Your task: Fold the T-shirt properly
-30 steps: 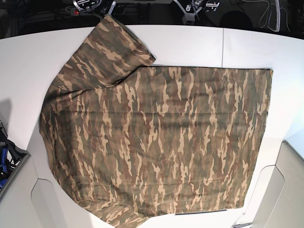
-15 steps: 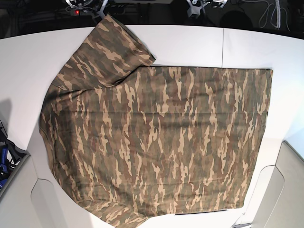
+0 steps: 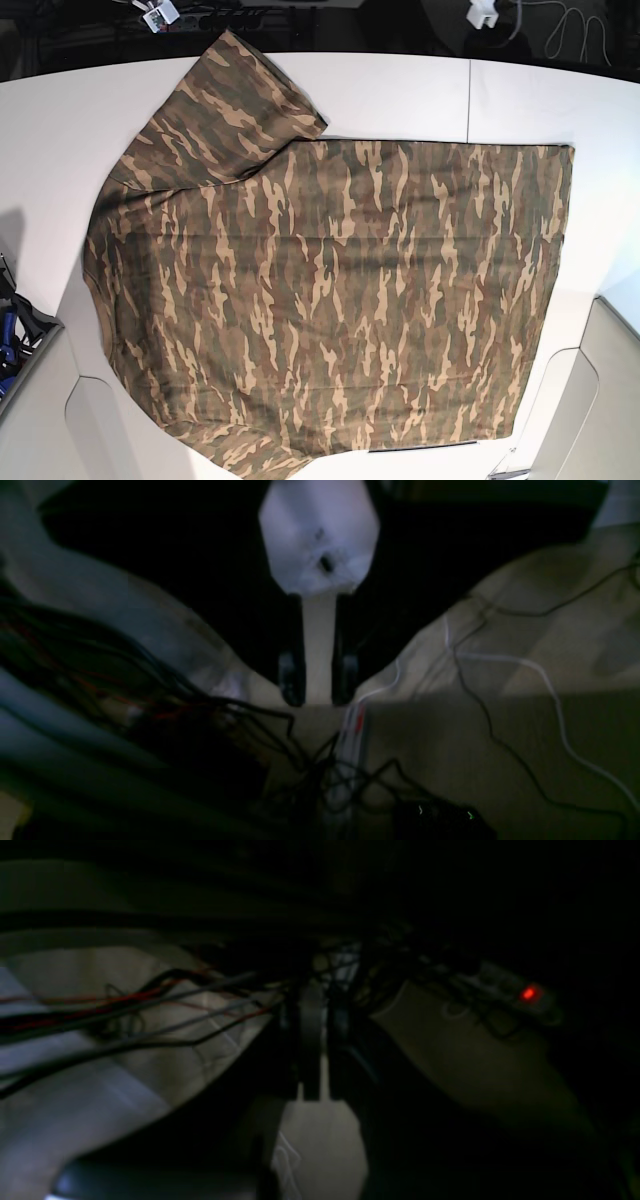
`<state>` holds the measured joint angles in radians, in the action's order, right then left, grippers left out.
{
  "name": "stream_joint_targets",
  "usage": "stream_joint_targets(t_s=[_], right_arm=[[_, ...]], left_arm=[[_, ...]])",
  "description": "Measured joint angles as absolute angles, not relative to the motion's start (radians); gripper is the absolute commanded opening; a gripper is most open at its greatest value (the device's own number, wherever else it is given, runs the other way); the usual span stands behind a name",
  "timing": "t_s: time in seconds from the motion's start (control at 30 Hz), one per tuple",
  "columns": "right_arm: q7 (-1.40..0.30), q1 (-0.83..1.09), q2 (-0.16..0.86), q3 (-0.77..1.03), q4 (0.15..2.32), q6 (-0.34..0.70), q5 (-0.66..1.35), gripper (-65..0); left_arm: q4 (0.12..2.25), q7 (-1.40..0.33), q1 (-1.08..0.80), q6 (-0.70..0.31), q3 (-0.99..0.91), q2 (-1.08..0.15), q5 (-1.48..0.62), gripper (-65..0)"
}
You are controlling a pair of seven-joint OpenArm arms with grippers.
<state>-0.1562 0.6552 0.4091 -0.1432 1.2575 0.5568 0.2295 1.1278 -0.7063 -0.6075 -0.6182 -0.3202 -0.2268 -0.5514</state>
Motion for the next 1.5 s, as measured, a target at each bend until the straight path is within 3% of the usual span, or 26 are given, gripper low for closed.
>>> stream_joint_targets(t_s=[0.2, 0.33, 0.43, 0.6, 0.67, 0.77, 0.9, 1.37, 1.5], right_arm=[[-0.324, 0.82, 0.443, -0.037, 1.608, 0.56, 0.38, -62.9], [-0.416, 0.851, 0.443, 0.072, 1.799, 0.565, 0.524, -62.9], [-0.432, 0.844, 0.443, 0.148, 1.873, 0.562, 0.598, -61.4], [-0.444, 0.789, 0.418, 0.251, 1.887, 0.546, 0.664, -38.1], [-0.483, 0.759, 0.404, 0.269, 1.887, 0.485, 0.669, -34.0], [-0.522, 0.712, 0.382, 0.271, 1.872, 0.424, 0.65, -33.8], [-0.528, 0.66, 0.347, 0.27, 1.821, 0.427, 0.643, -33.8], [-0.489, 0.582, 0.216, 0.21, 1.663, 0.442, 0.675, -33.8], [-0.491, 0.578, 0.188, 0.206, 1.662, 0.457, 0.677, -33.8]], left_arm=[[1.368, -0.815, -0.731, -0.66, -0.499, -0.228, -0.726, -48.1], [1.501, -0.868, -0.785, -0.66, -0.615, -0.227, -0.817, -47.6], [1.592, -0.889, -0.801, -0.66, -0.697, -0.227, -0.872, -42.5], [1.715, -0.905, -0.803, -0.66, -0.815, -0.227, -0.92, -36.5], [1.751, -0.894, -0.804, -0.66, -0.845, -0.234, -0.948, -36.4], [1.763, -0.866, -0.801, -0.66, -0.849, -0.28, -0.958, -34.5], [1.762, -0.839, -0.786, -0.66, -0.85, -0.322, -0.953, -24.0], [1.66, -0.826, -0.591, -0.614, -0.827, -0.455, -0.917, -23.9], [1.573, -0.828, -0.531, -0.614, -0.784, -0.474, -0.91, -18.7]])
